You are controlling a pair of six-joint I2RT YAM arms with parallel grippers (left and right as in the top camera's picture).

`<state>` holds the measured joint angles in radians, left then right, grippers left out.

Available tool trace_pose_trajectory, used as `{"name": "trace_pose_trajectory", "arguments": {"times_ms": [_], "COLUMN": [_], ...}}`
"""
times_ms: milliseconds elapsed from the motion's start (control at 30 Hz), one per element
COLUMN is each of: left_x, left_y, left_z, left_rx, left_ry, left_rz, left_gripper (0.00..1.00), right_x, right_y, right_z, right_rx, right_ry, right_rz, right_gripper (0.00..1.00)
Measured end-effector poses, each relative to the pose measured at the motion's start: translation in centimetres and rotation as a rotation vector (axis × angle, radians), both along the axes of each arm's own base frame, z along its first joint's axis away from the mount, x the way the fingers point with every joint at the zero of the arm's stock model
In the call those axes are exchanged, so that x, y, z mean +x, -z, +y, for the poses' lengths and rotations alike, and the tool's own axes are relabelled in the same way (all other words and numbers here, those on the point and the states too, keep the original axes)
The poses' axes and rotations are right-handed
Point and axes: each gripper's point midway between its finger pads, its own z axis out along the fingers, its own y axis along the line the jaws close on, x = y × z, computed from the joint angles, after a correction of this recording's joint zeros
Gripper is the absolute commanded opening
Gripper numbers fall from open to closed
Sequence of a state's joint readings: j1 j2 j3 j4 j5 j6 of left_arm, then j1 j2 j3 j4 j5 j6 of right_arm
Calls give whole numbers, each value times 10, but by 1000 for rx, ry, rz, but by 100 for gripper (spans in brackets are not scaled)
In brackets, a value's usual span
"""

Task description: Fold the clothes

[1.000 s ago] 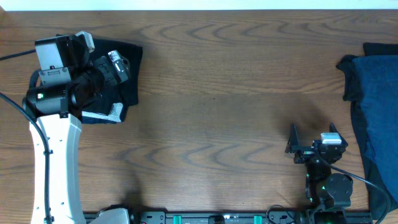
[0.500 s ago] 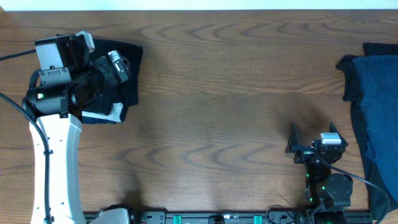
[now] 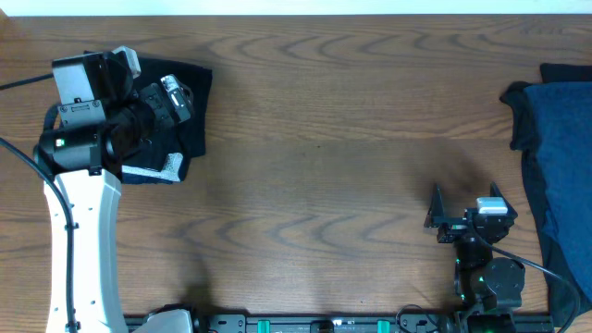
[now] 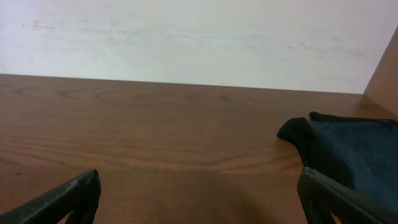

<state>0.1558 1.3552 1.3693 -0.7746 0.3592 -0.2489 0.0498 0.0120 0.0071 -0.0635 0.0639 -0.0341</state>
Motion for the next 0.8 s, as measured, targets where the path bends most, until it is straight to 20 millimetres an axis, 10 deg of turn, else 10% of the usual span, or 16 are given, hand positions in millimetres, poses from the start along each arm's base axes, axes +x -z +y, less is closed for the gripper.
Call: {"name": "trace_pose_trajectory", "arguments": {"times_ms": [400,800], "left_x": [-5,-111], "left_y": [-9,-134], "left_z": [-1,-23], "left_rx": [4,68], "left_ry": [0,21], "left_rz": [-25,-465], "left_gripper": [98,98], "right_x": [0,0], "right_y": [0,0], "right_z": [0,0], "right_rx": [0,0], "right_ry": [0,0], "right_rz": [0,0], "right_gripper": [99,99]}}
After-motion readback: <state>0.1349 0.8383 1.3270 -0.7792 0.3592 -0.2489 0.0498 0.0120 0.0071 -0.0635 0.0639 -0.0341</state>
